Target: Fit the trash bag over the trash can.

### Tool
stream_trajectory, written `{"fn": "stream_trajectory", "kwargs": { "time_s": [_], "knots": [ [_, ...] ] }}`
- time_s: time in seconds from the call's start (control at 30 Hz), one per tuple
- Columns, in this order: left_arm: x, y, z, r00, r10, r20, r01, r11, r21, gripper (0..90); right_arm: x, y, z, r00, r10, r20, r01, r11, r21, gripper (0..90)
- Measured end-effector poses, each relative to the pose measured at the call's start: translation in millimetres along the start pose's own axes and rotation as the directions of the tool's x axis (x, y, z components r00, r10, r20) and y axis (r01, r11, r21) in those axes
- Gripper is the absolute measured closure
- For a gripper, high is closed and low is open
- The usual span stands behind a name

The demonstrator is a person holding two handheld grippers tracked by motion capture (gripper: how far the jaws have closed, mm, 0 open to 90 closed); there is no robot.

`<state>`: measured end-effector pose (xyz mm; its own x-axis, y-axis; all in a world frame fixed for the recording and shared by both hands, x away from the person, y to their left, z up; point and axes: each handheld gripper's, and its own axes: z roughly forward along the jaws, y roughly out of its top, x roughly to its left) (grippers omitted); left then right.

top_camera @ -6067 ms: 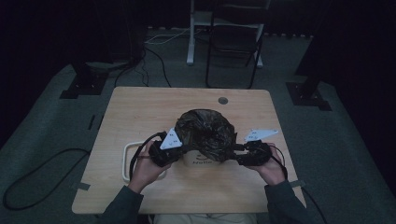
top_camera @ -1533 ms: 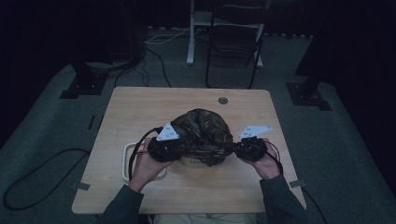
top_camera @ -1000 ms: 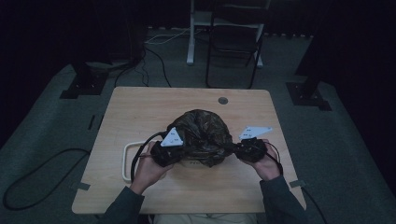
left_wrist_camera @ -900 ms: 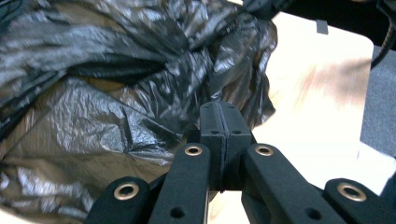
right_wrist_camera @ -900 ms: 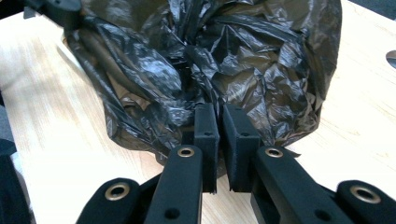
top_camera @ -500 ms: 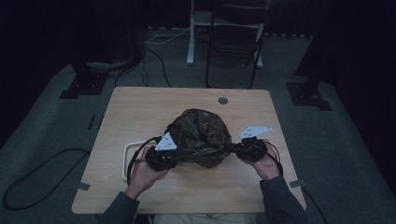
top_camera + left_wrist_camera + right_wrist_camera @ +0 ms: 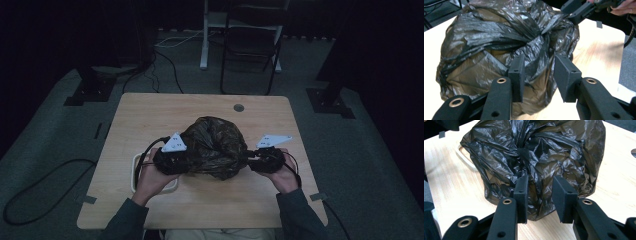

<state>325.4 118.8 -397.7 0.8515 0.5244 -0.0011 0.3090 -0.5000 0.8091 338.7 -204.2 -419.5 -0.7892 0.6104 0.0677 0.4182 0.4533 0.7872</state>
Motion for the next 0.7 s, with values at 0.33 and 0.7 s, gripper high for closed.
{"fn": "stream_trajectory", "kwargs": {
  "time_s": [0.33, 0.7],
  "knots": [
    [10.2, 16.8, 6.2, 0.9998, 0.019, -0.010, -0.020, 0.9998, -0.007, 60.4, 0.1, -0.3, -0.4, 1.0000, 0.005, 0.001, -0.005, 1.000, -0.006, 66.4],
    [22.8, 24.7, 20.0, 0.9999, 0.013, -0.005, -0.013, 0.9999, 0.008, 59.4, 2.3, 3.9, -0.7, 0.9999, 0.015, -0.005, -0.015, 0.999, -0.038, 64.1]
  ]
}}
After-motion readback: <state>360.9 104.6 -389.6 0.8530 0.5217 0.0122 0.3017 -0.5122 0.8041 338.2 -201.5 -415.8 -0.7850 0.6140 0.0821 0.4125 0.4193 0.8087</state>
